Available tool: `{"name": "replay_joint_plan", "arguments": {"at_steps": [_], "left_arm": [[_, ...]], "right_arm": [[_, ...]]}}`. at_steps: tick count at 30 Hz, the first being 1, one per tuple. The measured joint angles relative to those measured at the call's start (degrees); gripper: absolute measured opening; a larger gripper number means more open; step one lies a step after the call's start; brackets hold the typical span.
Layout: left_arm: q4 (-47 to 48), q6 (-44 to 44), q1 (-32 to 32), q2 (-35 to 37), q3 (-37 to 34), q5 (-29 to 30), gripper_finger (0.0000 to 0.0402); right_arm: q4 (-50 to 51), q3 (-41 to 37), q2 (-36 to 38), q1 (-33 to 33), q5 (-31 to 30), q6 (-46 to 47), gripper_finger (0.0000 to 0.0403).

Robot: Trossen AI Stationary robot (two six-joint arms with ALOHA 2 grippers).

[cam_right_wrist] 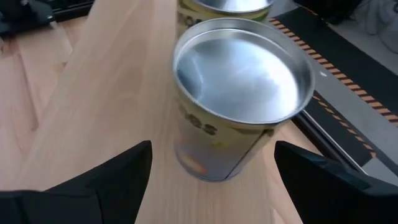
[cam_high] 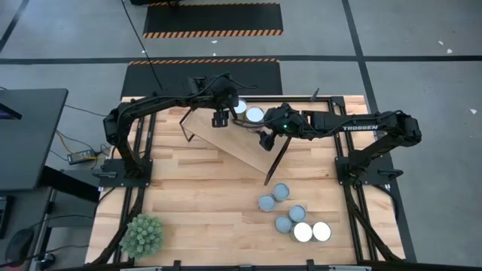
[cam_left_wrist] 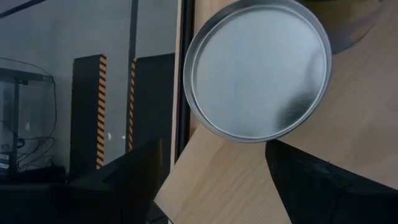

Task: Pick and place cans onto a shelf
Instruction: Put the canned peaches on the shelf

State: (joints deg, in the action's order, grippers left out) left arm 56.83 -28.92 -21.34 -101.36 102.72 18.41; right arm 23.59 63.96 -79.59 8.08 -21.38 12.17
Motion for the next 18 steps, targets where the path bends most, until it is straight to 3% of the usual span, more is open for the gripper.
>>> {"name": "replay_joint_plan", "arguments": {"at_steps": [18], "left_arm": [[-4.2, -0.2, -2.4, 0.2, 0.0, 0.0, 0.029]], "right_arm": [[-1.7, 0.0, 0.0, 0.4, -3.0, 0.9, 0.0346]]}}
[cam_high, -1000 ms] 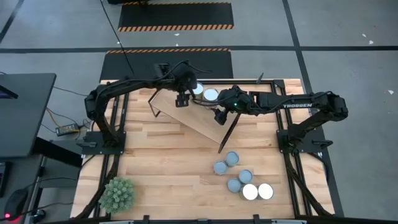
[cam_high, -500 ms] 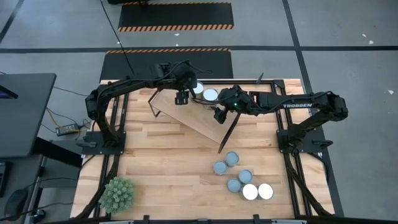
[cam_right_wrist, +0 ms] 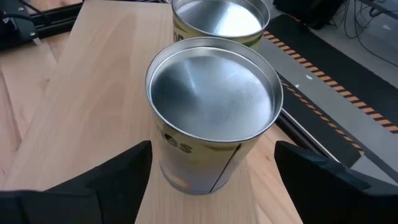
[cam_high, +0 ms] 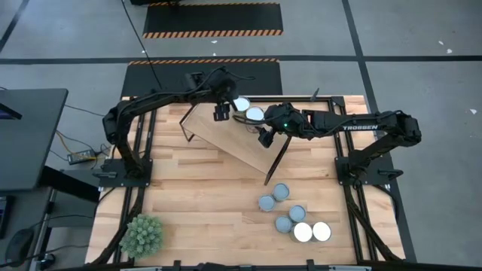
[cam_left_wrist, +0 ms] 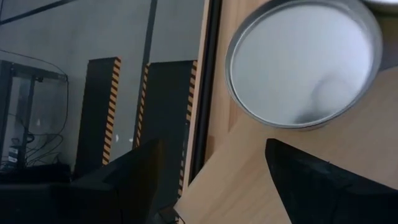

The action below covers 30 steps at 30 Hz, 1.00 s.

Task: Pick and place cans onto a shelf
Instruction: Put the canned peaches on the shelf, then put the canned peas on the shelf

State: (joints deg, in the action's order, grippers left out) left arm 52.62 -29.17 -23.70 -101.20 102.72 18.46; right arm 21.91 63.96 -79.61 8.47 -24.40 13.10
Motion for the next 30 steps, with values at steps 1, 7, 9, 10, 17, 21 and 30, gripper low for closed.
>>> {"name": "replay_joint_plan", "arguments": {"at_steps": [1, 7, 9, 10, 17, 21, 30], "left_arm": [[-0.1, 0.0, 0.0, 0.1, 0.0, 0.0, 0.029], [0.0, -0.1, 0.9, 1.5, 0.0, -0.2, 0.029], [0.0, -0.1, 1.1, 1.8, 0.0, -0.2, 0.029], [0.2, -0.1, 1.1, 2.0, 0.0, -0.2, 0.029], [0.3, 0.0, 1.0, 2.7, 0.0, -3.8, 0.029], [1.6, 3.1, 0.7, 2.7, 0.0, -10.1, 0.029], [5.7, 4.8, 5.0, 5.6, 0.0, -16.7, 0.029]], "right_arm": [[0.0, 0.0, 0.0, 0.0, 0.0, 0.0, 0.0346], [0.2, 0.0, 0.0, 0.2, 0.1, -0.2, 0.0346], [0.5, 0.0, 0.0, 0.5, 0.1, -0.2, 0.0346], [0.7, 0.0, 0.0, 0.6, 0.1, -0.5, 0.0346], [0.8, 0.0, 0.0, 1.5, 2.5, -2.8, 0.0346], [4.6, 0.6, 0.7, 1.4, 5.1, -2.1, 0.0346], [17.4, 6.8, 3.4, -2.5, 6.1, 1.6, 0.0346]]}}
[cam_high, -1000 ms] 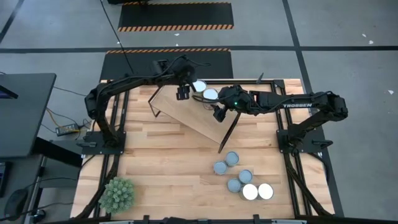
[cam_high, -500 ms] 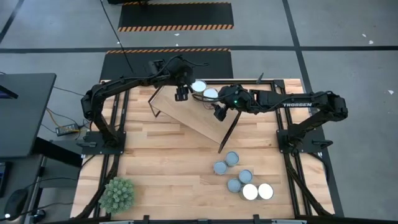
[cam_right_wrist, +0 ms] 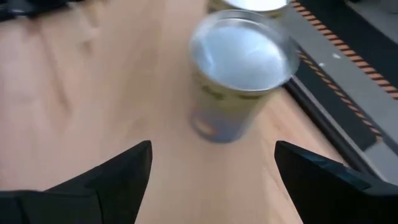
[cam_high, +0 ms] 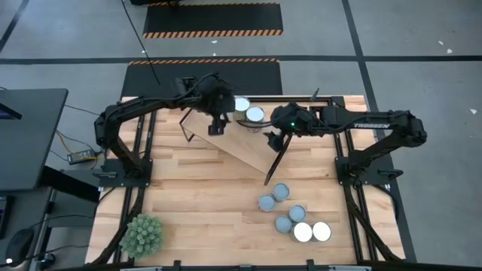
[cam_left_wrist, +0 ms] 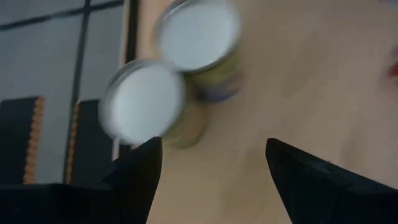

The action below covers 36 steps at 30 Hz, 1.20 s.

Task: Pick and place cans onto a shelf
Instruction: Put the canned peas on the shelf

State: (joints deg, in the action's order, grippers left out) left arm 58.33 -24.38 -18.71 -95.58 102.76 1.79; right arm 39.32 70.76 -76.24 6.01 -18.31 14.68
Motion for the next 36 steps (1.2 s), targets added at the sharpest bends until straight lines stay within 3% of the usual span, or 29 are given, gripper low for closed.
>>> {"name": "replay_joint_plan", "arguments": {"at_steps": [9, 19, 29, 36], "left_arm": [[2.4, 9.2, 5.8, 3.0, 0.0, 0.1, 0.029], [3.0, 21.8, 11.2, 3.6, 0.1, 0.5, 0.029], [0.6, 37.5, 16.0, 3.5, 0.1, 2.2, 0.029], [0.6, 43.0, 17.5, 3.4, 0.0, 3.1, 0.029]], "right_arm": [[2.6, 0.2, 1.9, -8.2, 2.0, 6.2, 0.0346], [4.3, 0.2, 3.1, -22.5, 3.5, 15.5, 0.0346], [4.6, 0.2, -0.2, -37.2, 0.0, 25.2, 0.0346], [4.6, 0.2, -4.4, -42.6, 3.2, 35.4, 0.0346]]}}
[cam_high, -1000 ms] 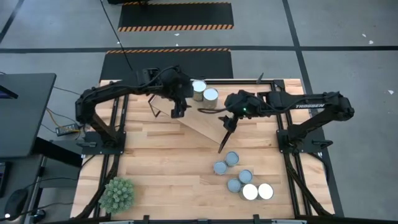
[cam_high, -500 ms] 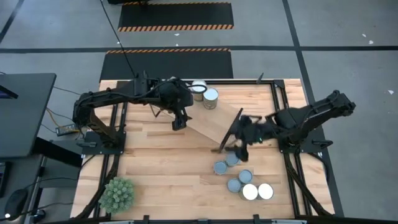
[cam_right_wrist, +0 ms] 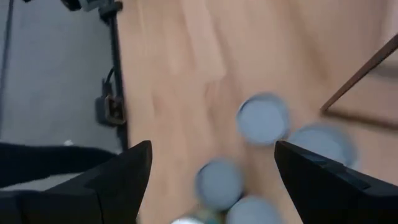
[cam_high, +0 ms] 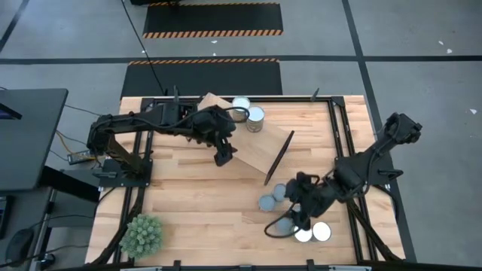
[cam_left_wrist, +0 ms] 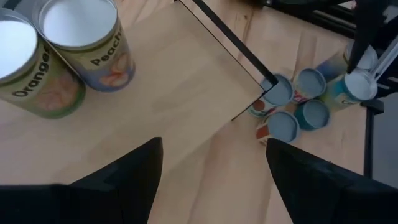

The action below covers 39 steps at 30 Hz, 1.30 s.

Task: Pick and place cans onto a shelf
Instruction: Put the canned peas on the shelf

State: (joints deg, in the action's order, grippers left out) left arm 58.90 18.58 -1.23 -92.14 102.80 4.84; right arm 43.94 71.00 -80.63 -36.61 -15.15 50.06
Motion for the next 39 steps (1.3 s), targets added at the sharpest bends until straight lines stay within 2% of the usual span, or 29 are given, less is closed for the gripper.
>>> {"name": "replay_joint_plan", "arguments": {"at_steps": [3, 8, 14, 20, 28, 31, 36, 39], "left_arm": [[0.1, -0.2, 0.7, 0.0, 0.0, 0.0, 0.029], [1.6, -6.7, 1.6, 0.0, 0.0, 0.7, 0.029], [3.4, -11.7, 1.8, -0.1, 0.0, 0.7, 0.029], [4.3, -14.4, 2.1, -0.1, 0.0, 0.7, 0.029], [4.7, -16.5, 2.1, -0.1, 0.0, -0.2, 0.029], [5.3, -16.7, 2.1, -0.1, 0.0, -0.2, 0.029], [7.4, -16.7, 2.1, -0.1, 0.0, -0.2, 0.029], [7.5, -16.7, 2.1, -0.1, 0.0, -0.2, 0.029]], "right_arm": [[1.6, 0.0, -1.8, -1.4, 3.0, 6.5, 0.0346], [7.8, 0.3, -4.9, -3.6, 6.5, 18.1, 0.0346], [12.4, 4.0, -6.5, -7.4, 9.7, 25.2, 0.0346], [15.7, 4.1, -6.5, -11.9, 12.0, 35.7, 0.0347], [20.5, 2.1, -6.5, -16.9, 16.3, 38.4, 0.0356], [20.6, 1.5, -6.8, -19.2, 16.0, 40.3, 0.0352], [19.9, 1.4, -9.7, -24.0, 14.3, 41.9, 0.0348], [20.0, 1.4, -12.9, -25.2, 16.7, 41.9, 0.0348]]}}
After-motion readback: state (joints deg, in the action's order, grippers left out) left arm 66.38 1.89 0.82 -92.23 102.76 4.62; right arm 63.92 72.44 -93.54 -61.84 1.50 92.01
